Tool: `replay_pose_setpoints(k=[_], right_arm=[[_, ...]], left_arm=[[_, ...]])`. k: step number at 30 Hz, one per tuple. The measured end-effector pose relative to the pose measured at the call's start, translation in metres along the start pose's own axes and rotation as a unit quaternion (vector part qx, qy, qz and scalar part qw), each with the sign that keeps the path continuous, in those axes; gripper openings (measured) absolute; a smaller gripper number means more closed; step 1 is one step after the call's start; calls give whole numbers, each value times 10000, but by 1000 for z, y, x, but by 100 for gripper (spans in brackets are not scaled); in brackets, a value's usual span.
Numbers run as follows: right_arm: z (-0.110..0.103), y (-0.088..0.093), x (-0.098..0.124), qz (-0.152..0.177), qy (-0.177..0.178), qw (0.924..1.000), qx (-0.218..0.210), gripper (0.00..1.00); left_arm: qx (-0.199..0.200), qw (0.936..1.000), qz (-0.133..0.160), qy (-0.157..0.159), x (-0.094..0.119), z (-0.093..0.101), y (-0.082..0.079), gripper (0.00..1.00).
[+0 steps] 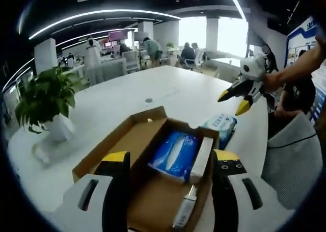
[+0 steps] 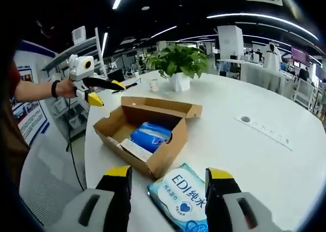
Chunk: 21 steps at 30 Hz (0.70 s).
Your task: Operate the shoe box by opening the lid, removing the specified soft item, and placing it in the target area until the item is outside and the box remains undamaged.
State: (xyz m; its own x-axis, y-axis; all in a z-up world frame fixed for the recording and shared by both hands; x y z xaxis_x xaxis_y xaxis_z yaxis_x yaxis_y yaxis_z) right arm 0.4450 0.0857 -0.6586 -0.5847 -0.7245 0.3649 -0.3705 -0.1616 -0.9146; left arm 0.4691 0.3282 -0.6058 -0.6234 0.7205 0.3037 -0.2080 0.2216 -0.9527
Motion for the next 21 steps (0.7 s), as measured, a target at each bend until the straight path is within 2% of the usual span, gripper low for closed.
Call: replay_pose_setpoints(k=[3, 10, 21], right_arm=[[-4, 3, -2, -39, -1, 10000, 6, 56], [-12, 2, -4, -6, 19, 10000, -25, 56], [-28, 2, -9, 12, -43, 10000, -2, 55]], left_arm=[[141, 9999, 0, -79, 8, -5, 7, 65], [224, 9994, 80, -249, 23, -11, 10, 65], [369, 9984, 88, -416, 40, -10, 27, 64]])
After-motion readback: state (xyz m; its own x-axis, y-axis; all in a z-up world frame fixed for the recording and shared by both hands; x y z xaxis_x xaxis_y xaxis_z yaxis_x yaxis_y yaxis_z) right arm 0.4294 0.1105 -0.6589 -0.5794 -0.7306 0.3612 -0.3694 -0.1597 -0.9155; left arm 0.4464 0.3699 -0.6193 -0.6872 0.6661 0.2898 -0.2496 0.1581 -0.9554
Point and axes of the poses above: the point that each gripper's makers call its tool centre point, and the gripper's own axes: x roughly backward along the fingers, z roughly to its right, y roughly out of its underside, the point moved 1 cm from there along x, roughly backward along the fingers, and after that the axes turned 13 degrees about z, right-handed, at the moved point
